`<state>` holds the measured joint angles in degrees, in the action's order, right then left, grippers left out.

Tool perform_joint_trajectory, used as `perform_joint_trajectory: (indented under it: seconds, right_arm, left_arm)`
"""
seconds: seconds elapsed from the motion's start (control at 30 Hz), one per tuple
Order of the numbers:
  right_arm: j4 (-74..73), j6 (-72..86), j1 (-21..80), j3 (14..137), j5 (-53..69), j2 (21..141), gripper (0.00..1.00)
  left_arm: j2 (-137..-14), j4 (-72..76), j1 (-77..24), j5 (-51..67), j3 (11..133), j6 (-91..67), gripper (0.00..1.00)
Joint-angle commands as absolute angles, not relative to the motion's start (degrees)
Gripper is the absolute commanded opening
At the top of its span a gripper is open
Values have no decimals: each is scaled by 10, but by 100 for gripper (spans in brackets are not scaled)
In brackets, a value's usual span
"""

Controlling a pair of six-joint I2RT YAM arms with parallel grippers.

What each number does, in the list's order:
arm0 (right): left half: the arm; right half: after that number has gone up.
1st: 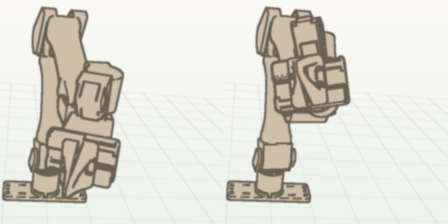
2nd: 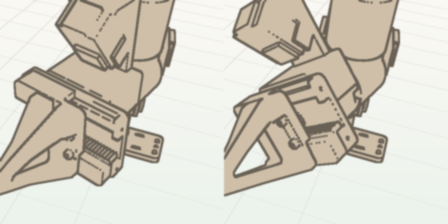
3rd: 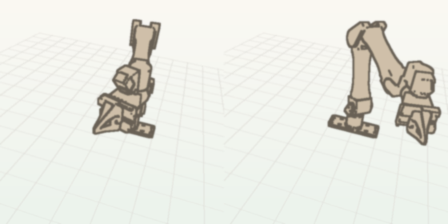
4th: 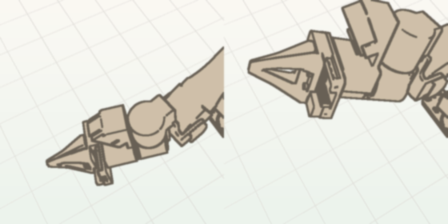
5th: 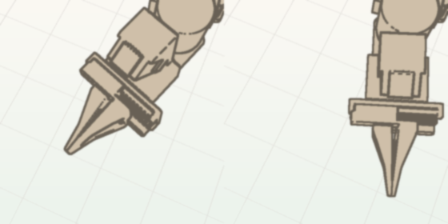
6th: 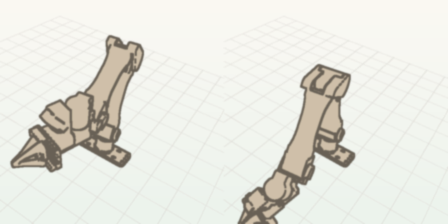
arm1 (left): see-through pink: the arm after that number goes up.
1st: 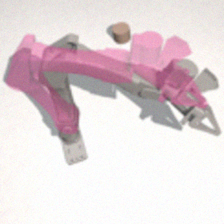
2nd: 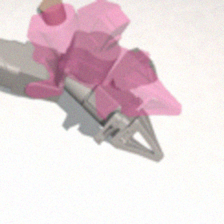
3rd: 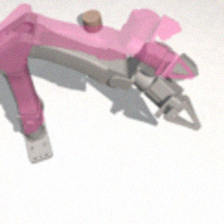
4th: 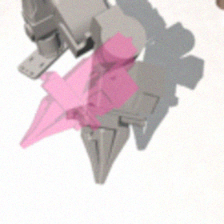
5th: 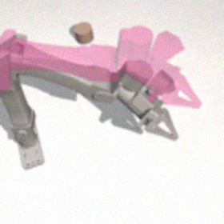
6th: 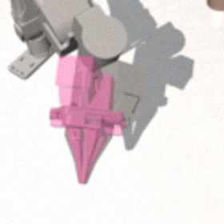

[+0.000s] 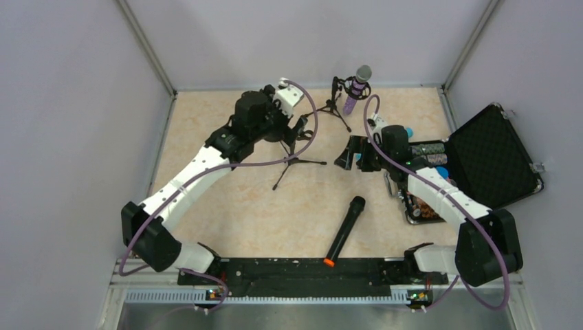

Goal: Attach the microphones to the stand

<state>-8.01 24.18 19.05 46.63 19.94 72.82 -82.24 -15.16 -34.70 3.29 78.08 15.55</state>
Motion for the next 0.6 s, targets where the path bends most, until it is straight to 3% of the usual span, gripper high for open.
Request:
perform_joint_trajectory:
  seconds: [0.0,0.43,0.57]
  right_arm:
    - [-74,267,190,469,199,712,99]
    - [-106,264,190,473,250,738,99]
    - [-115,260,190,467,243,714,99]
  left_arm:
    - [-816,-129,-303,130,750,112,99]
    - [-882,-164,-279,265,733,187,97]
    - [-912,-155,-279,272,732,193,91]
